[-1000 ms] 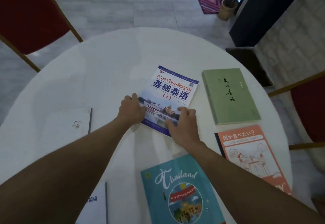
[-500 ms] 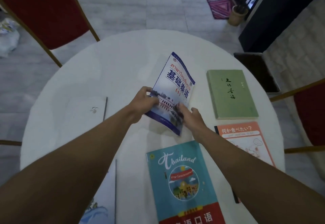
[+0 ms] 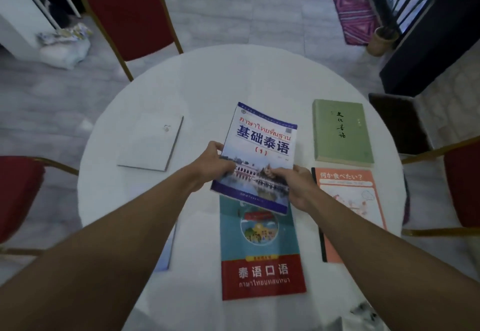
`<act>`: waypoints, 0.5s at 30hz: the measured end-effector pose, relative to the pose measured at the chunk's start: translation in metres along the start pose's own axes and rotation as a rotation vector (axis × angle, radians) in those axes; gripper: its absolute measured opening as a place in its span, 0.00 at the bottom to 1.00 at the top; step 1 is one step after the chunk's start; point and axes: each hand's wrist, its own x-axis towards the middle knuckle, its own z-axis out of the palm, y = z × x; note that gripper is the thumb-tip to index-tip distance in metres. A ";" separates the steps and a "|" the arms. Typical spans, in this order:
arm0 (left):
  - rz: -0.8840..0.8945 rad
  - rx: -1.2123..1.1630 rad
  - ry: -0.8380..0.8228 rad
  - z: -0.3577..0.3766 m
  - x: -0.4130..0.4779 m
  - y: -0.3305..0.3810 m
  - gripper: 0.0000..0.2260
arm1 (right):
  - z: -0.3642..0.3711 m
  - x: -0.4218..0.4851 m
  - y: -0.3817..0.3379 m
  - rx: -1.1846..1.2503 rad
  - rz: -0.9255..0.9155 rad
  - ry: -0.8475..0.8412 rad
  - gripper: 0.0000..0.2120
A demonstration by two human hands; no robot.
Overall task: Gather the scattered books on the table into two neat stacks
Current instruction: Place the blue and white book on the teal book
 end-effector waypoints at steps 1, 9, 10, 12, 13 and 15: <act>-0.026 0.019 0.007 0.008 -0.007 -0.009 0.22 | -0.004 -0.006 0.007 -0.053 -0.014 -0.006 0.18; -0.131 0.072 -0.007 0.066 -0.044 -0.087 0.24 | -0.039 -0.037 0.075 -0.350 -0.060 -0.024 0.33; -0.139 0.087 -0.015 0.072 -0.048 -0.095 0.24 | -0.042 -0.040 0.082 -0.397 -0.068 -0.035 0.34; -0.148 0.151 -0.005 0.083 -0.053 -0.112 0.24 | -0.047 -0.044 0.095 -0.540 -0.107 -0.027 0.37; -0.149 0.191 0.021 0.088 -0.056 -0.120 0.24 | -0.049 -0.045 0.100 -0.628 -0.133 -0.007 0.37; -0.130 0.341 0.109 0.095 -0.060 -0.134 0.24 | -0.053 -0.049 0.109 -0.793 -0.182 0.038 0.35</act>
